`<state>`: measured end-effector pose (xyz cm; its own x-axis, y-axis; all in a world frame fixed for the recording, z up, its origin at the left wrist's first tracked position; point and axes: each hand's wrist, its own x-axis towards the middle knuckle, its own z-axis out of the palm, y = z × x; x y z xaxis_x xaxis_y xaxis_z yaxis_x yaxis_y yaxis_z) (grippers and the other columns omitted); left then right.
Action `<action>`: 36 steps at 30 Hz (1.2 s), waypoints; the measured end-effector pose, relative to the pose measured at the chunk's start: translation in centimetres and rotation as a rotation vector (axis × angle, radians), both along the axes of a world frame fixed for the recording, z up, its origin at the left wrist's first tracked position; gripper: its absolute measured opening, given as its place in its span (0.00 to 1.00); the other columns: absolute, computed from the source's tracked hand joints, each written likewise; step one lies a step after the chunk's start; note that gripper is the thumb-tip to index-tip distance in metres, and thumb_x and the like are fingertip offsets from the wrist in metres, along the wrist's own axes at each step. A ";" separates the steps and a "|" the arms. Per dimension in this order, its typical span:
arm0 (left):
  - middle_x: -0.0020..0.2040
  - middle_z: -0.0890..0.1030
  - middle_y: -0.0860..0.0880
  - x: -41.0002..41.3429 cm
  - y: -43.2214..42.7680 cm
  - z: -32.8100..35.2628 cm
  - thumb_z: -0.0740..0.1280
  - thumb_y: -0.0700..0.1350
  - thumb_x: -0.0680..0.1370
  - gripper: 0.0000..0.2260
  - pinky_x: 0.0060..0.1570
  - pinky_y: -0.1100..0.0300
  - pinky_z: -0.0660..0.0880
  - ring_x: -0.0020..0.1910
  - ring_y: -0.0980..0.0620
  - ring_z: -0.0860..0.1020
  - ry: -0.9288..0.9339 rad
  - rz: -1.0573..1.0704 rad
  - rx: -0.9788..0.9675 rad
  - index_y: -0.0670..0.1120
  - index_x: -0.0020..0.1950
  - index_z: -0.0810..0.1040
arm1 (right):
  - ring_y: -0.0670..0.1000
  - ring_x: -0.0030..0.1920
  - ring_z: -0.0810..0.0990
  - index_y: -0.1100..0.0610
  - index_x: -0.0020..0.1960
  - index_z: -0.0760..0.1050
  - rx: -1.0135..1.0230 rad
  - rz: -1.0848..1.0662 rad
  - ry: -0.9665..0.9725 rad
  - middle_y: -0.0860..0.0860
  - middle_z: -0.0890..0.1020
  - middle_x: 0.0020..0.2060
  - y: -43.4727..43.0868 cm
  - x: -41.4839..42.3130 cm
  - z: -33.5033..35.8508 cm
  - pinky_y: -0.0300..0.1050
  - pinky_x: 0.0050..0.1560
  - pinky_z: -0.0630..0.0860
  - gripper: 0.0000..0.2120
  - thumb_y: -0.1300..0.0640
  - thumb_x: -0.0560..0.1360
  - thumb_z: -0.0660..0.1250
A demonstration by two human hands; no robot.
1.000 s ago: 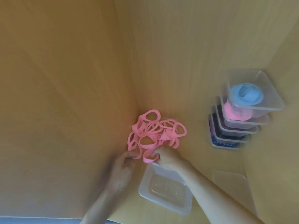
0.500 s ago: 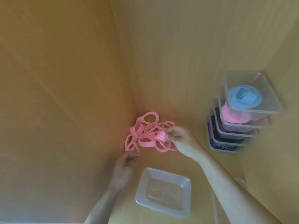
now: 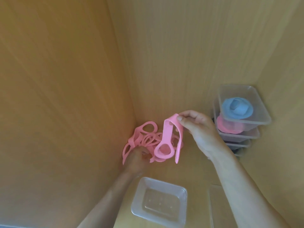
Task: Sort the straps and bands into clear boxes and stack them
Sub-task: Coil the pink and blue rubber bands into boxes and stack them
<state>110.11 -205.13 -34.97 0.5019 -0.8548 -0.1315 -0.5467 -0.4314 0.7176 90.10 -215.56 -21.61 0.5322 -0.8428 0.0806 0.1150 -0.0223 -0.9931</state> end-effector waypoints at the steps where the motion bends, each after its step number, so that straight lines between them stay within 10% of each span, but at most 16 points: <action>1: 0.52 0.84 0.53 0.2 0.0 -0.2 0.67 0.37 0.75 0.08 0.52 0.59 0.78 0.53 0.53 0.81 -0.123 -0.064 0.053 0.48 0.49 0.84 | 0.47 0.39 0.83 0.52 0.44 0.83 -0.014 -0.012 -0.012 0.51 0.86 0.39 0.1 -0.1 0.4 0.36 0.41 0.79 0.08 0.61 0.79 0.69; 23: 0.45 0.82 0.47 -3.8 -13.8 -0.7 0.67 0.46 0.76 0.06 0.37 0.55 0.72 0.44 0.45 0.81 -0.527 -0.394 0.216 0.45 0.46 0.81 | 0.56 0.32 0.83 0.59 0.42 0.79 0.193 -0.360 0.062 0.60 0.82 0.34 4.1 -6.6 -5.6 0.43 0.30 0.77 0.09 0.68 0.78 0.66; 30: 0.31 0.79 0.48 -4.6 -14.0 -0.3 0.65 0.43 0.76 0.09 0.27 0.59 0.66 0.28 0.49 0.74 -0.051 -0.176 0.159 0.42 0.37 0.79 | 0.53 0.29 0.81 0.55 0.38 0.78 0.259 -0.317 0.012 0.56 0.83 0.32 4.3 -8.5 -5.9 0.39 0.28 0.75 0.01 0.58 0.67 0.68; 36: 0.32 0.78 0.42 -5.1 -11.6 2.0 0.65 0.34 0.75 0.05 0.42 0.54 0.73 0.33 0.45 0.75 0.594 -0.046 0.106 0.36 0.42 0.80 | 0.56 0.30 0.78 0.56 0.37 0.78 0.249 -0.337 -0.060 0.56 0.82 0.36 2.9 -8.1 -5.5 0.44 0.31 0.73 0.03 0.60 0.64 0.66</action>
<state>104.98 -216.73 -32.95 0.2797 -0.8410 -0.4632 -0.0856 -0.5024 0.8604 82.04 -212.64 -27.14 0.2241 -0.9665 -0.1250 0.1996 0.1711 -0.9648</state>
